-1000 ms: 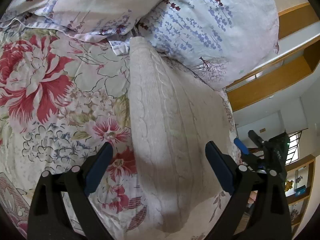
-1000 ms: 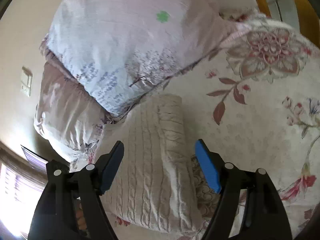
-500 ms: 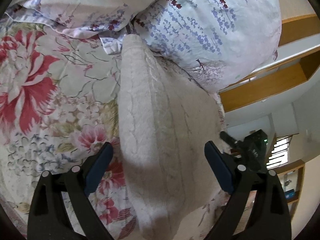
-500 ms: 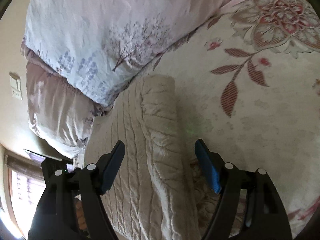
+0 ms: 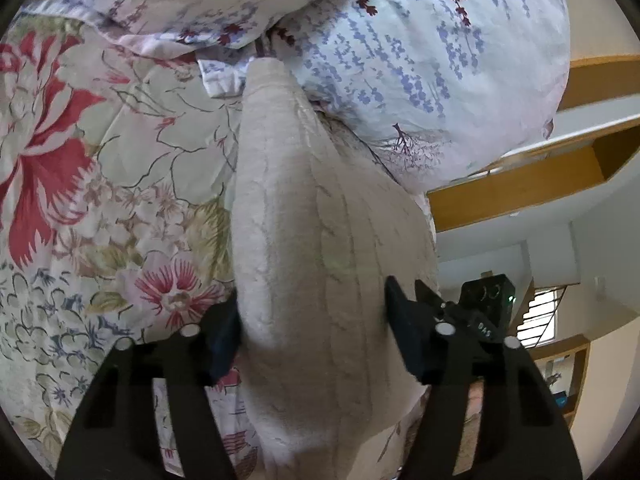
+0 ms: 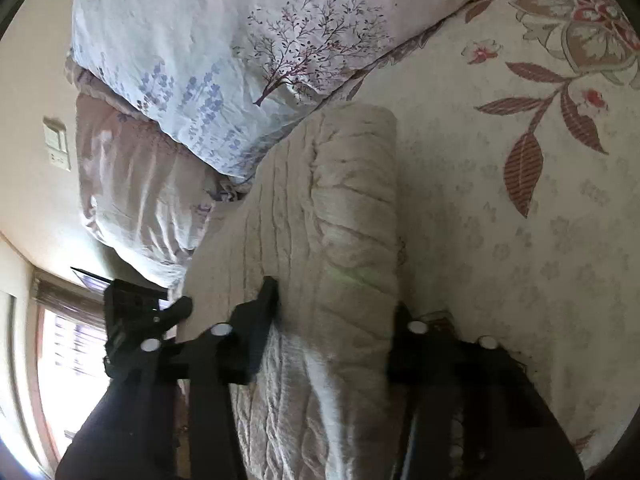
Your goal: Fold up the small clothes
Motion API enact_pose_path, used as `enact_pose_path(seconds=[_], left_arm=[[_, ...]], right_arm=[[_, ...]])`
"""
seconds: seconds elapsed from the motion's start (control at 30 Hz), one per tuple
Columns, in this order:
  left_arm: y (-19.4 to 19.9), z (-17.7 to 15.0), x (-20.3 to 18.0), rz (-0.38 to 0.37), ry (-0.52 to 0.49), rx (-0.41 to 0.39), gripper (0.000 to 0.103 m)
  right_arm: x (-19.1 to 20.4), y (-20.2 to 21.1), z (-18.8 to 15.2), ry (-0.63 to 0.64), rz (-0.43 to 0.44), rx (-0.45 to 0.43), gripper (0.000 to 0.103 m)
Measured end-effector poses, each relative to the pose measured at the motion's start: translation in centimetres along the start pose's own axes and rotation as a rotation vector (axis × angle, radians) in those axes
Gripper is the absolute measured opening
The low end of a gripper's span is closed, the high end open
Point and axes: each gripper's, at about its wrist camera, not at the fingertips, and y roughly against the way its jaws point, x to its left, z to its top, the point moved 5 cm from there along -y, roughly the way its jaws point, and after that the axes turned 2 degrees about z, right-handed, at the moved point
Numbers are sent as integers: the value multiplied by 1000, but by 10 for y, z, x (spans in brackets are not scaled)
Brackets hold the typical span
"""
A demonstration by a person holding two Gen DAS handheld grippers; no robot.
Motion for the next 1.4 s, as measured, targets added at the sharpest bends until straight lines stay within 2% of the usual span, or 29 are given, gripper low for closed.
enact_pose_path(seconds=[0.03, 0.23, 0.4, 0.57, 0.8, 0.87, 0.97, 1.07, 1.13, 1.2, 1.23, 1.27, 1.3, 1.33, 1.4], left_arm=[[2, 1, 3, -4, -1, -1, 57], [10, 1, 2, -37, -8, -15, 43], [28, -4, 2, -85, -17, -15, 39], [69, -7, 12, -62, -51, -41, 38], [147, -6, 58, 46, -46, -129, 40], [154, -5, 82, 106, -17, -133, 43], [152, -9, 106, 140, 19, -126, 52], [166, -11, 102, 156, -31, -179, 64], [179, -14, 91, 164, -84, -228, 77], [191, -15, 78, 205, -153, -284, 81], [194, -17, 72, 234, -186, -298, 83], [195, -19, 68, 281, -222, -308, 83], [191, -19, 64, 321, -242, -307, 84], [188, -21, 64, 365, -260, -304, 84], [180, -24, 68, 474, -294, -290, 83]], right_arm=[[1, 1, 0, -3, 23, -3, 34], [8, 6, -3, 1, 28, -32, 29], [23, 10, -9, 2, 72, -62, 27], [56, -8, -27, 56, 85, -26, 26], [109, -73, -55, 193, 62, 47, 25], [114, -91, -60, 226, 12, 59, 28], [107, -103, -59, 210, -47, 67, 44], [101, -89, -57, 180, -40, 32, 44], [97, -75, -53, 179, -39, -11, 44], [96, -65, -50, 171, -28, -41, 44], [96, -63, -49, 172, -27, -49, 39], [97, -64, -48, 183, -35, -53, 13], [99, -65, -48, 204, -58, -61, 11], [99, -69, -49, 236, -138, -74, 11], [94, -77, -49, 254, -234, -81, 11]])
